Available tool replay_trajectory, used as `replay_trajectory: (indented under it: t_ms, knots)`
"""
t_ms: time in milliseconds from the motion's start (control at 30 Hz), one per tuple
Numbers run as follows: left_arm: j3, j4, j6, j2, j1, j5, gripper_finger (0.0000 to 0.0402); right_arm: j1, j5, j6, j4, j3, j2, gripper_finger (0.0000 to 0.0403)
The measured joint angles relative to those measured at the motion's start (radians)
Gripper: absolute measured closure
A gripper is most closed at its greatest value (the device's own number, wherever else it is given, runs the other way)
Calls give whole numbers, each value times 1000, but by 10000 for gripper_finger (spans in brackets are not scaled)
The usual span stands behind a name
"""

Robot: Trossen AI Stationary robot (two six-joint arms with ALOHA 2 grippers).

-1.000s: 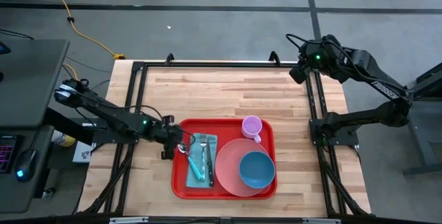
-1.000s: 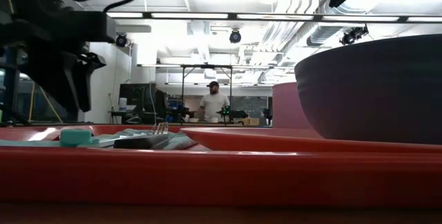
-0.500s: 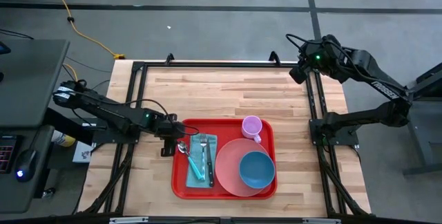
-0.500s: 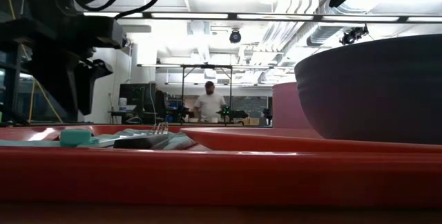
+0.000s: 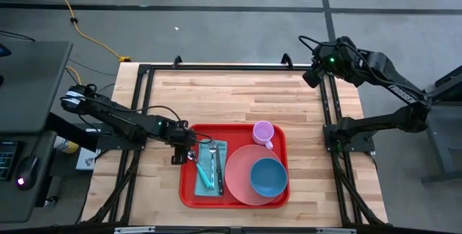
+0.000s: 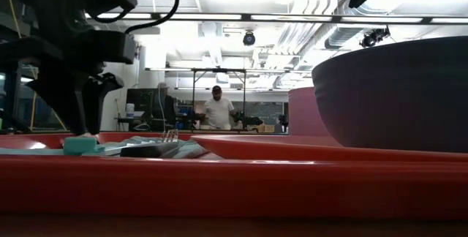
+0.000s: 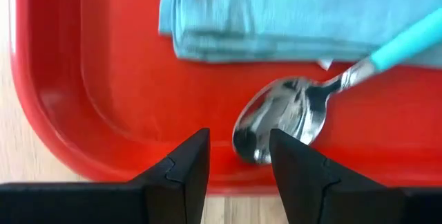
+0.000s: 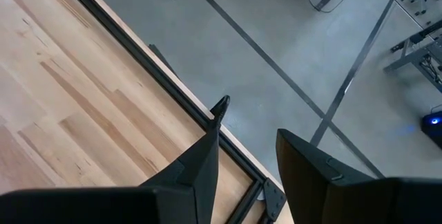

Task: Set up tray
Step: Put the blue spoon on the blue napkin to the left side of the blue fork on the red serving tray

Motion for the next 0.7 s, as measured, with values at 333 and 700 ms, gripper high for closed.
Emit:
replay_trajectory:
  t_ms: [333, 700]
  knots:
    - [-1, -2, 1, -1, 0, 29, 220, 0, 0, -9, -2, 0, 0, 279]
    - [-1, 0, -1, 8, 0, 20, 220, 0, -2, -22, -3, 0, 0, 279]
